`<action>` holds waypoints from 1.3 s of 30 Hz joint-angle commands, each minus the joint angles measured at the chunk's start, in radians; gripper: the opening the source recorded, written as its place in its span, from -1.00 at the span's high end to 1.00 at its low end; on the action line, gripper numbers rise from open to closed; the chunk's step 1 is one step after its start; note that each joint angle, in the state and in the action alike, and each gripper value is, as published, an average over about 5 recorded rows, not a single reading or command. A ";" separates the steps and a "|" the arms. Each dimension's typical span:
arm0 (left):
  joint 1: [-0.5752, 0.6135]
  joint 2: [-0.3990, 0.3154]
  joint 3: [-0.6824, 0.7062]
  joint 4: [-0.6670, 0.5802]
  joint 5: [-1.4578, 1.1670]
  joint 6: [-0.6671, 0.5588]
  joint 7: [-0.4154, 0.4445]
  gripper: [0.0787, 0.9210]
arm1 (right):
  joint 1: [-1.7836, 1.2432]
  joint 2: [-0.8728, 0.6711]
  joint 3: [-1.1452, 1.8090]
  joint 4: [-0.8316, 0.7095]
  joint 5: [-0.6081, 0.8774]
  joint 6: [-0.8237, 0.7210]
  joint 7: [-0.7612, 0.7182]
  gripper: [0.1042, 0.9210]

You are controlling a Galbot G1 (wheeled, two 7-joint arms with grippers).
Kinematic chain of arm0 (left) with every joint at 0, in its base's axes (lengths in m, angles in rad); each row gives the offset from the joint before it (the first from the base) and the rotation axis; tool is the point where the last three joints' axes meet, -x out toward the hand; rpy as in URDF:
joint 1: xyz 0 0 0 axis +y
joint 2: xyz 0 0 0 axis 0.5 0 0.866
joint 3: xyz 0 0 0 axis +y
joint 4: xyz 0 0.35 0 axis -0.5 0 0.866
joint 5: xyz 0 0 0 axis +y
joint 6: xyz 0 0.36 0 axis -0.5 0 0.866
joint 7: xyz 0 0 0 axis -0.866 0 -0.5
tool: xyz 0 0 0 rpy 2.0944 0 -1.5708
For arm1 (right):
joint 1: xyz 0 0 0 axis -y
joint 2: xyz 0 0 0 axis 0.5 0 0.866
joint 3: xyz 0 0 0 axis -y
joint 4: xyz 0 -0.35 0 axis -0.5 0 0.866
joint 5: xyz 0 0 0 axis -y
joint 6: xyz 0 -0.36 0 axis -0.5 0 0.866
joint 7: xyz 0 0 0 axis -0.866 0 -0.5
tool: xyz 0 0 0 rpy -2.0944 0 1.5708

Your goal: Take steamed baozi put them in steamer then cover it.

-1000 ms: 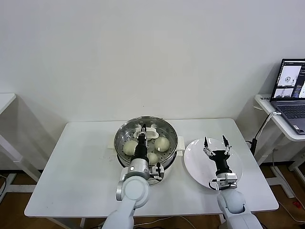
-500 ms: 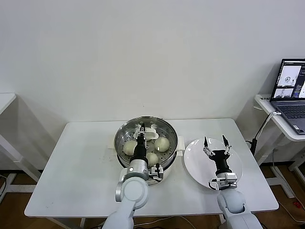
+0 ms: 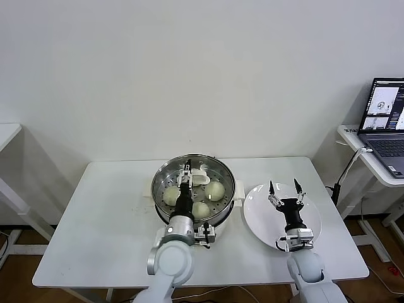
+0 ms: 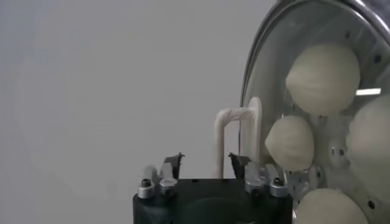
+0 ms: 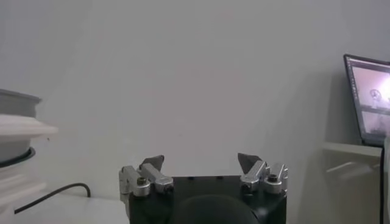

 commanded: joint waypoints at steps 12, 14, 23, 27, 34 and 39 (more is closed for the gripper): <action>0.266 0.294 -0.258 -0.421 -0.688 -0.024 -0.229 -0.77 | -0.068 -0.027 -0.031 0.160 0.101 -0.261 0.084 -0.76; 0.292 0.296 -0.346 -0.398 -0.902 -0.090 -0.319 -0.77 | -0.082 -0.032 -0.027 0.176 0.119 -0.259 0.079 -0.76; 0.306 0.281 -0.603 -0.088 -1.639 -0.464 -0.345 -0.77 | -0.140 -0.037 -0.027 0.208 0.140 -0.251 0.062 -0.76; 0.306 0.273 -0.646 0.008 -1.721 -0.555 -0.291 -0.77 | -0.153 -0.036 -0.027 0.210 0.140 -0.241 0.058 -0.76; 0.320 0.262 -0.647 0.065 -1.726 -0.635 -0.249 -0.77 | -0.165 -0.032 -0.019 0.207 0.141 -0.231 0.045 -0.76; 0.317 0.255 -0.639 0.085 -1.723 -0.639 -0.245 -0.77 | -0.166 -0.025 -0.015 0.203 0.137 -0.228 0.039 -0.76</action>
